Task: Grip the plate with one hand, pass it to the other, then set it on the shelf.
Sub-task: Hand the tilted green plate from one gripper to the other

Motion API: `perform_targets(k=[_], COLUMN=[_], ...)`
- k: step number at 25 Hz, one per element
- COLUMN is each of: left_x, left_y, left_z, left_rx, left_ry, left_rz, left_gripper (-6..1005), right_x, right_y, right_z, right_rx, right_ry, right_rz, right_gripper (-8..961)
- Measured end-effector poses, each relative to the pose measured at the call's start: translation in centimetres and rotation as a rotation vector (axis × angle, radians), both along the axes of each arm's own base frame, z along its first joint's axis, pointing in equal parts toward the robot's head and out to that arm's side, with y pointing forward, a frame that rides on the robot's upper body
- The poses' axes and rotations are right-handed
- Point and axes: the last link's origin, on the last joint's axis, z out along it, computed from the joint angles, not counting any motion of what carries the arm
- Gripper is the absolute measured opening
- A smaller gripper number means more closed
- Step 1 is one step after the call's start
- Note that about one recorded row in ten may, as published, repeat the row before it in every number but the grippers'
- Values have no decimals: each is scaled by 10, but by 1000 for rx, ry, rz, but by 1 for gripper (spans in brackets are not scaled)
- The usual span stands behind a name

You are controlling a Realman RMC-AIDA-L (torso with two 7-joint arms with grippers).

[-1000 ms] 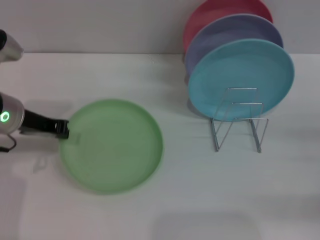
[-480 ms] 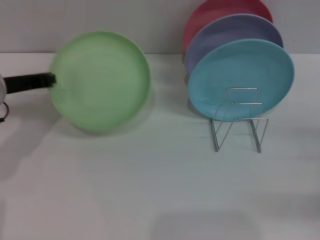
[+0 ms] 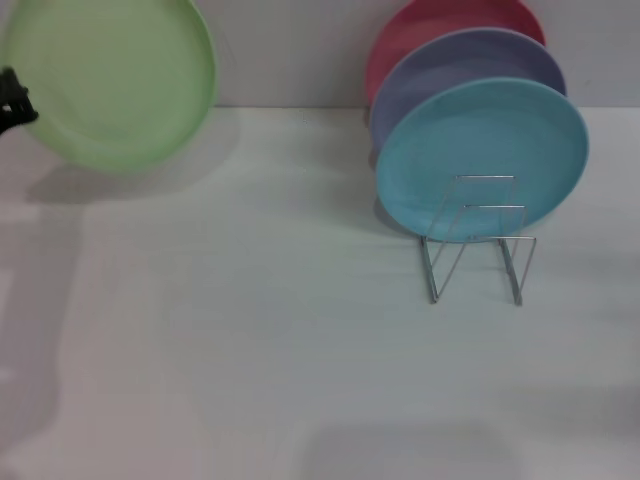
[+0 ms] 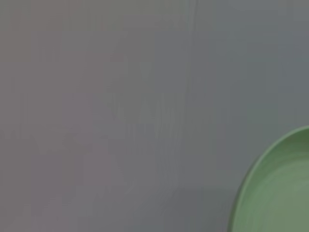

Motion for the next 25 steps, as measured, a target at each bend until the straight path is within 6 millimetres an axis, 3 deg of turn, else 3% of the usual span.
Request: perform_targets(k=[2,8,12,19,25], left_x=[12,20,5,-17,-24], left_y=[-13,-32,-52,-85,-107], left_z=[-9,-32,-54,-63,-74], left_rx=[136,200,132,132,103], left_ry=[99,106,-56,-223,-256], left_rz=[-77,-209,-285,-393,-407], left_gripper=[32,32,32,31,31], right_x=[0,0,2,-2,-13], right_y=[0,-5,-12,-16,-23], right_z=[-1,-4,-7,-15,-27], right_rx=[-1,0,-8,-68,-117], right_ry=[1,3,0,-25,-42], right_rz=[0,-3,-5,32,107], right_gripper=[684,684,684,684,684])
